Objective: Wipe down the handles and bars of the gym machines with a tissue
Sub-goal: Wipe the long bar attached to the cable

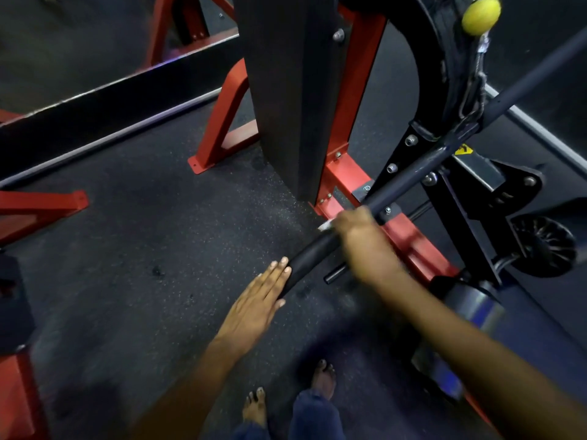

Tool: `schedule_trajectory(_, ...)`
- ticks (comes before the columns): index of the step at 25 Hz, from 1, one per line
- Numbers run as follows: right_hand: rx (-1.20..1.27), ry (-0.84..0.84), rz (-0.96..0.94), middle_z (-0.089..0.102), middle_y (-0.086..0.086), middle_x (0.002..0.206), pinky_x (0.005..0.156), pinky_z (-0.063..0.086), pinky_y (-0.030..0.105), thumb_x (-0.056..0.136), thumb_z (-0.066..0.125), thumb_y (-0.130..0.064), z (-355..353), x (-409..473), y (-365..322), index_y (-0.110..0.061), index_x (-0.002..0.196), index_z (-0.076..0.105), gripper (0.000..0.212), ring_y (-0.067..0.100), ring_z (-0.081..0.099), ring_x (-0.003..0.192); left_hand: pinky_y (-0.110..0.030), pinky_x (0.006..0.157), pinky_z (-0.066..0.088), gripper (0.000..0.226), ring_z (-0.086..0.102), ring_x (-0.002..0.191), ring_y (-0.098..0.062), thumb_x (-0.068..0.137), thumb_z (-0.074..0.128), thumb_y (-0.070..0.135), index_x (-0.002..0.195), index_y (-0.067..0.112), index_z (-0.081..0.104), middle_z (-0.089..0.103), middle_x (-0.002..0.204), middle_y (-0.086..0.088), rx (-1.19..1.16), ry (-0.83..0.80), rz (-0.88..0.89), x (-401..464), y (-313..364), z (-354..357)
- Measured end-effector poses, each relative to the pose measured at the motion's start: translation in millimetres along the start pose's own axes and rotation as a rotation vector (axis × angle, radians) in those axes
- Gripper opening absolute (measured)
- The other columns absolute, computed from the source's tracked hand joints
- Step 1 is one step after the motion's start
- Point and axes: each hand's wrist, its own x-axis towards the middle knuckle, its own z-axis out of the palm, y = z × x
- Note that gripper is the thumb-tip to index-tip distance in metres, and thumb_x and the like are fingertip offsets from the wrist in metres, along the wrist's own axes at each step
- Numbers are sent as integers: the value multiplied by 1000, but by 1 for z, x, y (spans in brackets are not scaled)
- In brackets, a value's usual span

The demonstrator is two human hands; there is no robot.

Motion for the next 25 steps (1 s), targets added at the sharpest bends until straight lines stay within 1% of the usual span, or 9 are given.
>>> schedule_trajectory(3, 125, 296, 469, 63, 15, 94, 76, 28, 8, 79, 52, 6, -17, 8, 29, -3, 95, 69, 24, 19, 46, 86, -24, 117, -4, 55, -3, 147, -5, 105, 9, 40, 153, 27, -12, -12, 161, 12, -35, 36, 9, -6, -8, 13)
schedule_trajectory(5, 102, 240, 373, 60, 13, 96, 81, 31, 7, 84, 42, -3, 9, -10, -20, -4, 96, 67, 28, 12, 39, 86, -23, 118, -2, 57, -1, 148, -6, 104, 18, 36, 153, 28, -11, -10, 161, 13, -82, 59, 27, -7, -9, 18)
schedule_trajectory(7, 24, 170, 17, 60, 9, 95, 78, 46, 23, 82, 38, -11, 35, -39, -63, -2, 98, 67, 35, 19, 42, 87, -23, 119, 2, 65, 1, 148, -7, 100, 28, 30, 153, 30, -10, -9, 161, 14, -127, 80, 67, -6, -11, 21)
schedule_trajectory(9, -3, 175, -81, 60, 10, 93, 78, 46, 28, 81, 41, -11, 31, -37, -50, -2, 100, 67, 33, 25, 48, 88, -23, 119, 3, 62, 1, 148, -6, 102, 26, 33, 152, 32, -10, -10, 161, 16, -152, 82, 96, -6, -15, 22)
schedule_trajectory(13, 218, 565, 467, 62, 16, 93, 83, 29, 4, 85, 47, 3, 11, -14, -20, 1, 95, 70, 25, 34, 54, 86, -21, 119, 3, 64, 0, 148, -6, 102, 30, 34, 153, 31, -9, -11, 160, 17, -167, 94, 112, -8, -14, 21)
schedule_trajectory(18, 319, 413, 190, 61, 11, 97, 84, 40, 17, 89, 46, -9, 79, -75, -112, 1, 103, 69, 28, 18, 51, 92, -26, 119, 8, 62, 0, 148, -5, 100, 29, 28, 152, 24, -4, -13, 159, 19, -149, 34, 121, -25, -29, 21)
schedule_trajectory(20, 437, 509, 319, 60, 9, 96, 85, 42, 15, 87, 50, -3, 76, -73, -102, -2, 96, 69, 22, 13, 54, 90, -28, 118, 7, 62, -3, 147, -3, 100, 27, 35, 152, 26, -5, -16, 158, 21, -106, -17, 108, -44, -45, 21)
schedule_trajectory(23, 706, 768, 755, 61, 6, 98, 82, 44, 12, 85, 57, 3, 56, -47, -83, -8, 98, 69, 21, 5, 56, 90, -23, 118, 1, 64, -9, 146, -1, 99, 28, 47, 152, 27, -4, -21, 156, 24, -107, -110, 70, -70, -60, 18)
schedule_trajectory(25, 797, 755, 762, 60, 0, 94, 78, 39, 6, 83, 60, 4, 64, -50, -109, -14, 99, 70, 26, -7, 55, 87, -18, 117, -3, 68, -11, 145, 1, 98, 30, 47, 150, 26, -10, -23, 154, 25, -143, -120, 41, -78, -55, 19)
